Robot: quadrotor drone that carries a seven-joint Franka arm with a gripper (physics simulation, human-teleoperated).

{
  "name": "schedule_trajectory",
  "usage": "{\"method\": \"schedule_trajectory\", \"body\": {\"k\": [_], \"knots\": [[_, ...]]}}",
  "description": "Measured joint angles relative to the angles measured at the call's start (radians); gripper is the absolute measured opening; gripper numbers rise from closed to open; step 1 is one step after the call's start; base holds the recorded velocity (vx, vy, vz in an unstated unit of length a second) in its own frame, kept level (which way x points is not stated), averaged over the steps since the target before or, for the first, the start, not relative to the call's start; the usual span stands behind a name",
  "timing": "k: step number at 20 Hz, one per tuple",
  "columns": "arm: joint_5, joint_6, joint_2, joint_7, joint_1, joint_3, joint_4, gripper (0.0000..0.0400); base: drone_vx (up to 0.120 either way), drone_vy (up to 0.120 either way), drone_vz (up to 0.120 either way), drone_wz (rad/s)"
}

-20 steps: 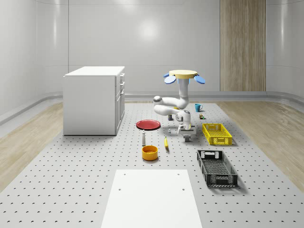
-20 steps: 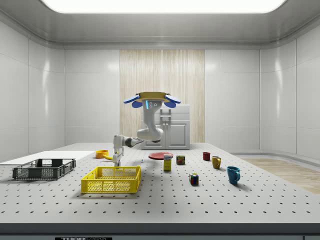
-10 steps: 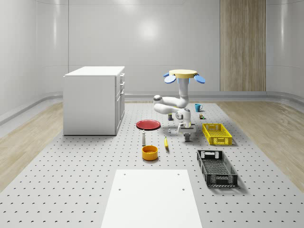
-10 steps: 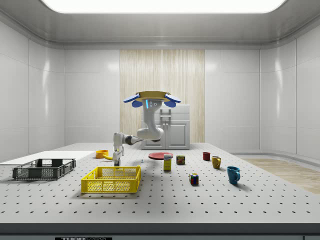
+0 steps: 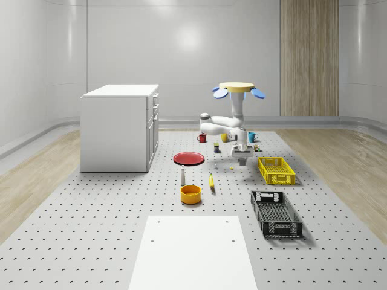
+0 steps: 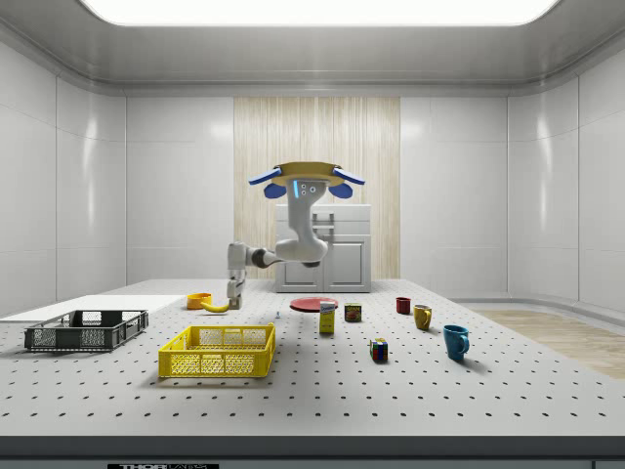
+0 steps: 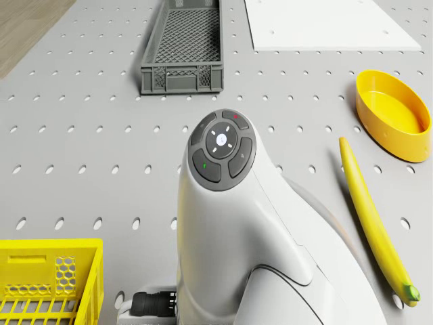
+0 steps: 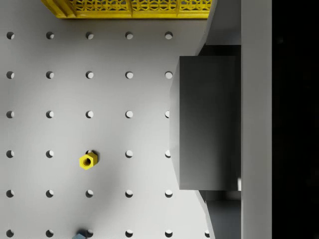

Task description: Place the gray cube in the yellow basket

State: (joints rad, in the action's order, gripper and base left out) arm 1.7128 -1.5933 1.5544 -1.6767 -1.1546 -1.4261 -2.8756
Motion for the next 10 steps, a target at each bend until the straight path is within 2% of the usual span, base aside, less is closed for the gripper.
{"method": "schedule_trajectory", "body": {"k": [1,2,10], "knots": [[-0.002,0.0,0.001,0.0,0.0,-0.002,0.0,0.0251,-0.12,0.12,0.12,0.0],[-0.004,-0.001,0.002,0.0,0.0,-0.004,0.0,0.0251,0.0,0.12,0.12,0.0],[-0.012,-0.005,0.008,-0.001,-0.001,-0.01,-0.001,0.0251,0.0,0.12,0.0,0.0]]}}
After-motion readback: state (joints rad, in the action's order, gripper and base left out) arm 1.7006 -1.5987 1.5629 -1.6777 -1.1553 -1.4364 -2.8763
